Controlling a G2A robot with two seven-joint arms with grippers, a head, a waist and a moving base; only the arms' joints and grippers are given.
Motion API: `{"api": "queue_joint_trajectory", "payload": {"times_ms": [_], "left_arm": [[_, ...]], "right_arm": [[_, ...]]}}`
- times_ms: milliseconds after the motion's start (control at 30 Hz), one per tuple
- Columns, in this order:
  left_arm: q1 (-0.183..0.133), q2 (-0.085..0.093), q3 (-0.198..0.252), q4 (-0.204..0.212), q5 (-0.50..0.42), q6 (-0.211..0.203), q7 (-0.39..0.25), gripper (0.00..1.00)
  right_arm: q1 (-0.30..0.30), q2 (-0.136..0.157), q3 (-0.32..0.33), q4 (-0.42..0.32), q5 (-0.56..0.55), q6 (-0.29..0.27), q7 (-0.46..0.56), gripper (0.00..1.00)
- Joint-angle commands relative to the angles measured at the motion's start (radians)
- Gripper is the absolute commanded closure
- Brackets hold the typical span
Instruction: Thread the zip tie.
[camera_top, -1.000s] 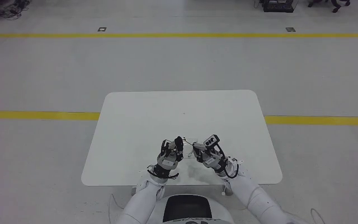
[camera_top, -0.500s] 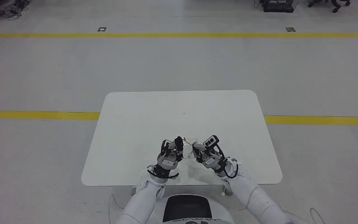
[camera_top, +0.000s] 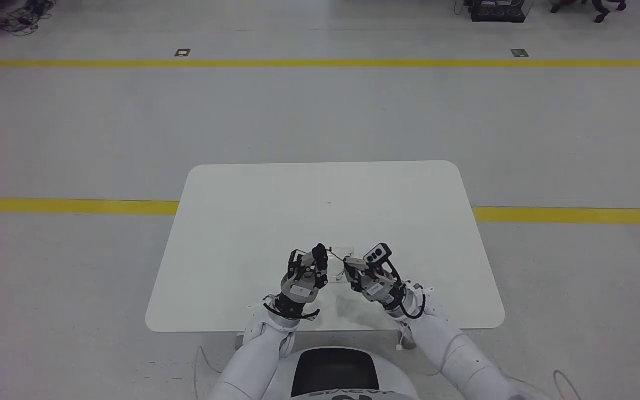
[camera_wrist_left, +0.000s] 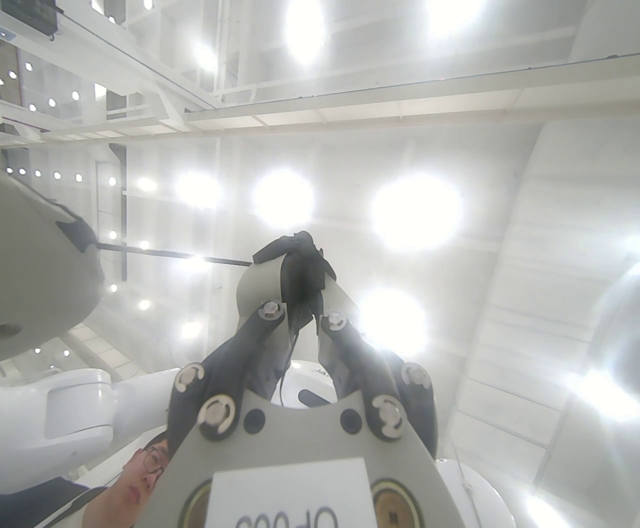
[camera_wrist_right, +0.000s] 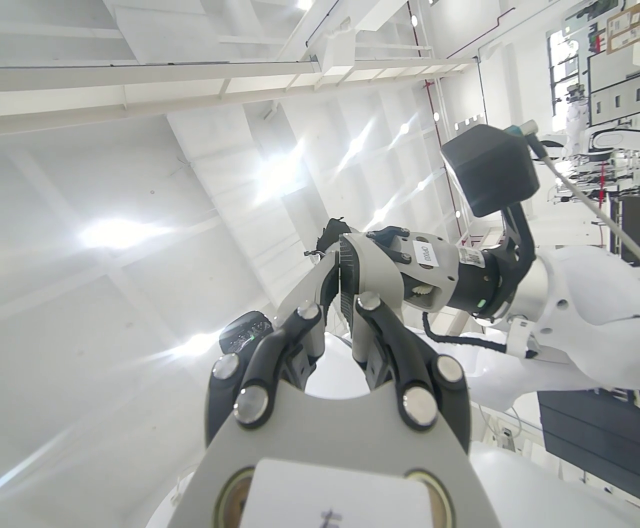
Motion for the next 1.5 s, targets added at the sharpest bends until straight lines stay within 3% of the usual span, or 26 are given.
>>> {"api": "queue_joint_trajectory", "payload": {"times_ms": [0,1467], "left_arm": [[0.0,0.0,0.0,0.0,0.0,0.0,0.0,1.0],[0.0,0.0,0.0,0.0,0.0,0.0,0.0,1.0]], "right_arm": [[0.001,0.0,-0.001,0.003,0.001,0.0,0.0,1.0],[0.013,-0.01,-0.009,0.051,-0.009,-0.004,0.0,1.0]]}}
